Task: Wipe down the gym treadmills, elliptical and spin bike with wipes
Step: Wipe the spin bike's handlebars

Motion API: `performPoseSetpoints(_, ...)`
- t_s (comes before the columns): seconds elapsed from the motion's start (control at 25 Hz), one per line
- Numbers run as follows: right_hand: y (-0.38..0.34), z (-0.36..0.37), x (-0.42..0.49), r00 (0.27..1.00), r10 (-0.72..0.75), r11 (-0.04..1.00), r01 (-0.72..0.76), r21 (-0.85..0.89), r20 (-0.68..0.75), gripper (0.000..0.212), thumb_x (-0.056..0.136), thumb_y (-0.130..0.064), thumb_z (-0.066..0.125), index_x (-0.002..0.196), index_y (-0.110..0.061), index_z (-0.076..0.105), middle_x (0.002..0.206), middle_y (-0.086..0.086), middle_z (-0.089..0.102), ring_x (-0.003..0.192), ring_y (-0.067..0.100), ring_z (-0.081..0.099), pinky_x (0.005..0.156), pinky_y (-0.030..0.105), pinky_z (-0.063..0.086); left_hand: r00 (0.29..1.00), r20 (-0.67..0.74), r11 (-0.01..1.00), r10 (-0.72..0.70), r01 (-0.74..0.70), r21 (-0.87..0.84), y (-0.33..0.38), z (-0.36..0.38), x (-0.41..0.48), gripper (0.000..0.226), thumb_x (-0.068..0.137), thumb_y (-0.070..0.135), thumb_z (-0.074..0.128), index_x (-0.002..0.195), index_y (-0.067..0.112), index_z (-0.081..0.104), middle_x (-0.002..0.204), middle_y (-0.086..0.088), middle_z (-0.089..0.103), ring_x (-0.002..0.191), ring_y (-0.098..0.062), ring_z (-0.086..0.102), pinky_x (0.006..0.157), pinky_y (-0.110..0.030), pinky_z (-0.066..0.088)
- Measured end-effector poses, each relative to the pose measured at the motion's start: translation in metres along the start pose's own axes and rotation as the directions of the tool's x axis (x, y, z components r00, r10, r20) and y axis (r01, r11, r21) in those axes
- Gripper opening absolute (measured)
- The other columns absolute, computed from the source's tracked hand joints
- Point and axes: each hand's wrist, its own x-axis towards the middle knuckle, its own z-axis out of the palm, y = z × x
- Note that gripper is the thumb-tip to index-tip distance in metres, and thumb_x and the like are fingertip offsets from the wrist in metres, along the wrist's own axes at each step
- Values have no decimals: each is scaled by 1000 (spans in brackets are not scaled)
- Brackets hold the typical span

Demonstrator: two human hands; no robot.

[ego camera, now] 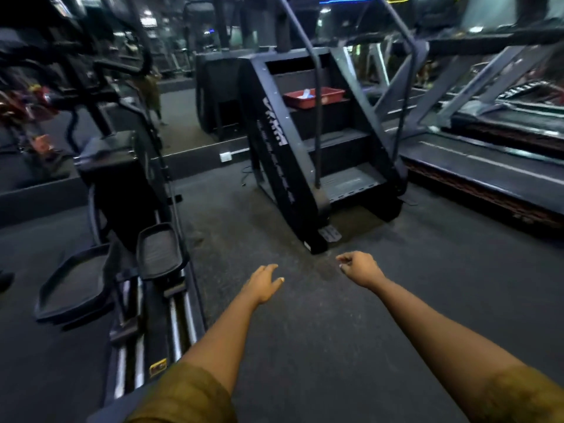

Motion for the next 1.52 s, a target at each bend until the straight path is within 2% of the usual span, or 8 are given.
performPoseSetpoints(0.16, 40, -58, 109, 994, 103, 995, -103, -15, -24, 27, 94, -18, 51, 118, -15, 63, 117, 7, 65, 103, 23, 60, 79, 29, 45, 994, 65, 994, 86, -90, 56, 61, -14, 140, 55, 100, 34, 45, 147, 10, 31, 148, -15, 36, 136, -28, 36, 109, -33, 32)
performPoseSetpoints(0.28, 71, -91, 181, 986, 160, 986, -161, -44, -43, 28, 94, -19, 51, 119, -15, 63, 120, 6, 64, 110, 24, 58, 88, 31, 45, 982, 128, 984, 138, -150, 97, 105, -17, 237, 54, 100, 35, 44, 147, 11, 31, 146, -14, 37, 133, -29, 39, 108, -35, 34)
performPoseSetpoints(0.44, 116, -140, 291, 983, 168, 974, -177, -139, -73, 32, 94, -21, 50, 123, -15, 60, 127, 6, 60, 118, 23, 53, 97, 29, 40, 964, 177, 963, 197, -224, 150, 166, -22, 369, 54, 100, 35, 44, 147, 11, 31, 147, -13, 35, 134, -30, 37, 109, -36, 33)
performPoseSetpoints(0.56, 142, -183, 381, 980, 197, 962, -196, -191, -17, 39, 95, -26, 50, 132, -14, 52, 135, 7, 53, 125, 23, 47, 98, 26, 36, 954, 215, 955, 207, -245, 167, 212, -30, 479, 55, 100, 35, 44, 147, 11, 30, 149, -13, 35, 136, -28, 35, 111, -36, 32)
performPoseSetpoints(0.84, 191, -275, 566, 980, 196, 953, -195, -234, -22, 45, 94, -28, 52, 136, -13, 47, 139, 8, 48, 127, 25, 45, 103, 33, 38, 947, 238, 946, 215, -263, 191, 310, -49, 676, 52, 99, 34, 45, 144, 8, 36, 147, -14, 40, 134, -29, 39, 108, -35, 34)
performPoseSetpoints(1.04, 204, -326, 714, 998, 39, 950, -20, -311, 55, 55, 93, -39, 51, 141, -14, 39, 148, 10, 34, 133, 25, 36, 108, 32, 29, 967, 167, 961, 191, -218, 167, 343, -67, 806, 57, 100, 36, 44, 148, 9, 29, 150, -15, 33, 138, -28, 33, 112, -35, 30)
performPoseSetpoints(1.24, 192, -393, 886, 954, -112, 899, 217, -381, 280, 68, 92, -47, 50, 147, -16, 26, 155, 10, 15, 142, 24, 18, 114, 32, 19, 998, 41, 994, 41, -45, 100, 373, -106, 927, 57, 99, 35, 47, 147, 10, 32, 150, -14, 34, 138, -26, 33, 111, -31, 28)
performPoseSetpoints(1.52, 129, -435, 1074, 899, -298, 808, 417, -416, 322, 60, 95, -37, 49, 146, -12, 28, 151, 14, 22, 135, 30, 32, 108, 30, 25, 980, -116, 986, -164, 157, -60, 366, -179, 1053, 55, 99, 33, 48, 146, 9, 34, 149, -12, 36, 135, -26, 38, 110, -34, 33)
